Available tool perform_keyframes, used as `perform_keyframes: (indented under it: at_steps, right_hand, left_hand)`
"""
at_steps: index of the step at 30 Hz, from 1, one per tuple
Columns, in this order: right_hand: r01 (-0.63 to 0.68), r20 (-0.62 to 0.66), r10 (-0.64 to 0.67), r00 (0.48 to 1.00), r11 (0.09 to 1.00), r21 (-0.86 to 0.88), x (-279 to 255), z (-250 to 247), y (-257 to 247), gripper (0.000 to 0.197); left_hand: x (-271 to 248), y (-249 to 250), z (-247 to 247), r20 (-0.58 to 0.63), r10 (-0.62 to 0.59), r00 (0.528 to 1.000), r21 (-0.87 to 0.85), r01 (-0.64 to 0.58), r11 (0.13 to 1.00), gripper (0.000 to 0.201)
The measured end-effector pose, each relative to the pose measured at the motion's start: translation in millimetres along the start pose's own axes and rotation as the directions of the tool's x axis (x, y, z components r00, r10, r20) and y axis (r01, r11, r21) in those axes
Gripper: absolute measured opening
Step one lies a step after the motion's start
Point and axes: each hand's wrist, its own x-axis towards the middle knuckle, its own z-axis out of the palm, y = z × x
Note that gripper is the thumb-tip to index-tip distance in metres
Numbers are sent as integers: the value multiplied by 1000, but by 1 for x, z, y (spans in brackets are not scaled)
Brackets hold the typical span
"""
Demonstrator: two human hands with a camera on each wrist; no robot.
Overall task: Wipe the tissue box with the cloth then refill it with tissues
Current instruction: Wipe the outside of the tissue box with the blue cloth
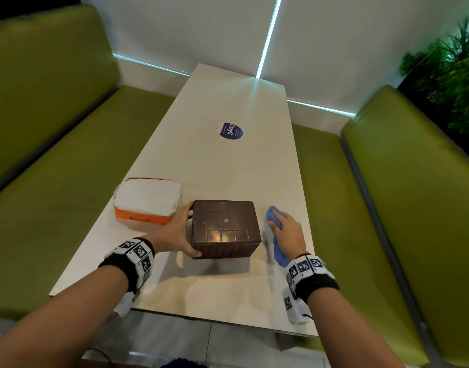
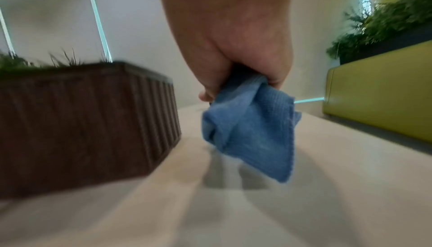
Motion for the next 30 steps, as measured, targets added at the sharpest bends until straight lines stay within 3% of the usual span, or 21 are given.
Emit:
perform_keyframes:
  at_steps: [3,5,7,10,12,13,16,20,30]
  right_hand:
    - [-36,184,108,977,934,-355,-5,27,4,56]
    - [-45,210,147,967,903,-427,-13,32,0,61]
    - [-83,195,170,966,918,-388,-14,24,-8,58]
    - [-147,74,158,985,981,-129,-10,-3,-22,63]
    - [-50,153,42,987,998,44,-8,-24,-35,87]
    - [36,247,-44,968,999,37,-7,-32,-44,104]
    - [308,480,-187,857,933,-188,-1,-35,-69,138]
    - [373,534,-196,823,895,-246,10,-21,-80,138]
    - [438,438,-285,853,846,-304,4,-21,-80,142]
  left_hand:
    - [0,5,-3,9,1,1000,-10,-1,1000,146]
    - [0,9,-5,21,-5,1000,8,5,1000,147]
    - [1,11,-7,38,-16,999,26,15,1000,149]
    - [5,10,-10,62,-19,998,25,18,1000,147]
    - [7,12,-11,84,-12,996,20,10,1000,147]
    - [8,14,-12,95,-4,996,10,3,1000,147]
    - [11,19,-14,119,8,993,-27,-5,1000,144]
    - [12,21,-16,117,-28,993,-32,32,999,148]
    - [13,27,-18,121,-49,991,58,42,997,147]
